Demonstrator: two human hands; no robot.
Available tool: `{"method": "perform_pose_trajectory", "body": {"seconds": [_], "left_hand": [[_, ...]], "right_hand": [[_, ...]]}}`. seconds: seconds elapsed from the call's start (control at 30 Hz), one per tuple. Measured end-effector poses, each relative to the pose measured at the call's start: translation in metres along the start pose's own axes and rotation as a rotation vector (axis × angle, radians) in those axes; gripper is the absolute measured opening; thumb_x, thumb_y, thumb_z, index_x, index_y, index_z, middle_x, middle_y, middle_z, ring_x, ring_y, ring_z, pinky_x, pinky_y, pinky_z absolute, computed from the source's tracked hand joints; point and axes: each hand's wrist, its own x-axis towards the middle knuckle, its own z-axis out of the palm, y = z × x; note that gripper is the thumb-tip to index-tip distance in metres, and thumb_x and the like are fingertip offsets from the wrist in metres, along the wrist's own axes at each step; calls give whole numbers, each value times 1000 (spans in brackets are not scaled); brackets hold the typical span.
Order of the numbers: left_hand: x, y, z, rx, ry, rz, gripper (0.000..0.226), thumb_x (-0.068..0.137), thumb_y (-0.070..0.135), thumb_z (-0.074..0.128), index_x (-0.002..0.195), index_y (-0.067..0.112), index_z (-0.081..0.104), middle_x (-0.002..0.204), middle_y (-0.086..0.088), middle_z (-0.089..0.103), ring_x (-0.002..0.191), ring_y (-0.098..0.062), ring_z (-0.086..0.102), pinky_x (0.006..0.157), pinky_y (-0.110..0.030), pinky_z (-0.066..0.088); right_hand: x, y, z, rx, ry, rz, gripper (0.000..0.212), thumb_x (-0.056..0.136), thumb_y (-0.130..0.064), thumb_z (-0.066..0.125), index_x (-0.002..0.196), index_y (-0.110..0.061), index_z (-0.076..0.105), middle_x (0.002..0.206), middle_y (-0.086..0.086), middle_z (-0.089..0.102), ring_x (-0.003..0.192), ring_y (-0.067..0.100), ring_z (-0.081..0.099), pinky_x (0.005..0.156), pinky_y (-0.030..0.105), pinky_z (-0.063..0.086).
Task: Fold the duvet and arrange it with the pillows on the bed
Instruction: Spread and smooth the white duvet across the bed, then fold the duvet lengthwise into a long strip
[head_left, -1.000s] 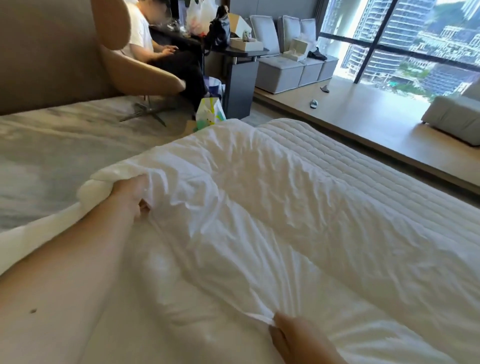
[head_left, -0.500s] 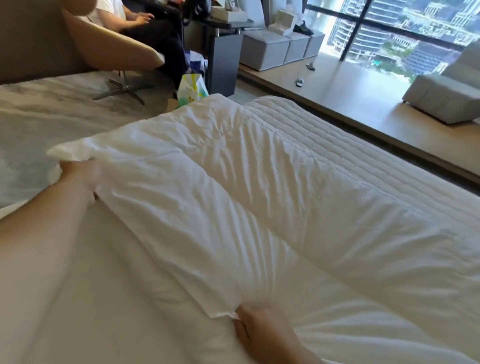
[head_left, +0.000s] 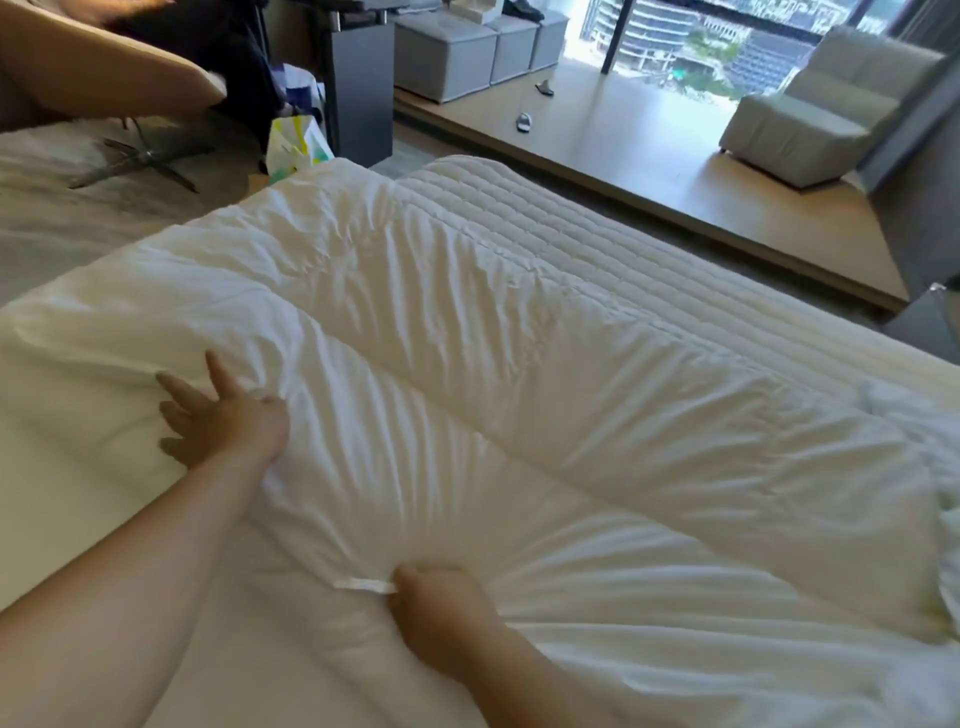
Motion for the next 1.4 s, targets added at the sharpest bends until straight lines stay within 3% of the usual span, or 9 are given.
{"method": "perform_pose_trajectory", "body": {"seconds": [0.2,0.37,0.57,0.7,0.9,1.03,1.17,1.27,1.4], "left_hand": [[-70,-6,34,397,-118,609,55,99,50,20,153,38,17,165,-5,2,150,-32,-1,115,-61,2],[-93,-10,50,480,-282,627,57,98,56,17,153,42,18,165,3,8,150,-25,8,117,-57,7],[-118,18,50,463,-237,591,67,94,65,23,151,30,29,163,-3,16,150,-28,10,114,-61,9],[-190,65,79,447,-277,782,69,97,61,17,155,25,18,165,-3,4,151,-26,2,117,-57,3],[-353,139,162,407,-487,1070,61,100,56,18,156,32,8,165,-2,-7,152,-24,-1,118,-53,2],[-421,138,210,539,-570,1152,69,91,66,-3,155,37,-5,164,1,-16,150,-24,-14,118,-55,-6],[-427,122,230,675,-560,1107,93,66,67,-26,153,37,-14,161,4,-24,149,-23,-21,117,-53,-11],[-424,123,235,715,-565,1076,80,80,70,-15,153,37,-15,161,4,-24,149,-23,-19,118,-52,-9],[-427,132,239,787,-552,1062,62,99,56,5,153,35,-16,162,1,-22,150,-24,-16,119,-52,-3]], "right_hand": [[-59,20,-30,251,50,-63,33,95,-43,46,90,-16,64,88,5,66,83,25,59,71,33,44],[-104,95,-57,205,342,113,31,97,-30,46,68,-17,44,68,-4,46,64,17,45,60,31,34],[-162,241,-93,-181,334,542,27,94,-31,43,106,-16,62,112,6,59,99,30,56,80,36,42],[-207,303,-112,-361,148,815,40,93,-27,33,130,-21,46,138,6,45,127,31,36,108,55,19],[-282,371,-136,-502,120,1108,51,94,-23,29,145,-25,23,157,7,7,141,42,0,102,73,6],[-329,411,-136,-311,328,1129,63,92,-31,42,146,-33,9,154,4,3,123,38,36,92,50,38],[-358,428,-119,-110,506,1078,72,89,-40,51,145,-33,7,144,9,16,103,35,53,82,41,46],[-367,434,-112,136,603,1144,82,87,-46,56,148,-22,7,137,15,28,103,37,57,81,40,47],[-368,438,-130,197,679,1072,45,88,-39,55,117,-7,43,112,16,60,99,36,60,75,37,43]]}}
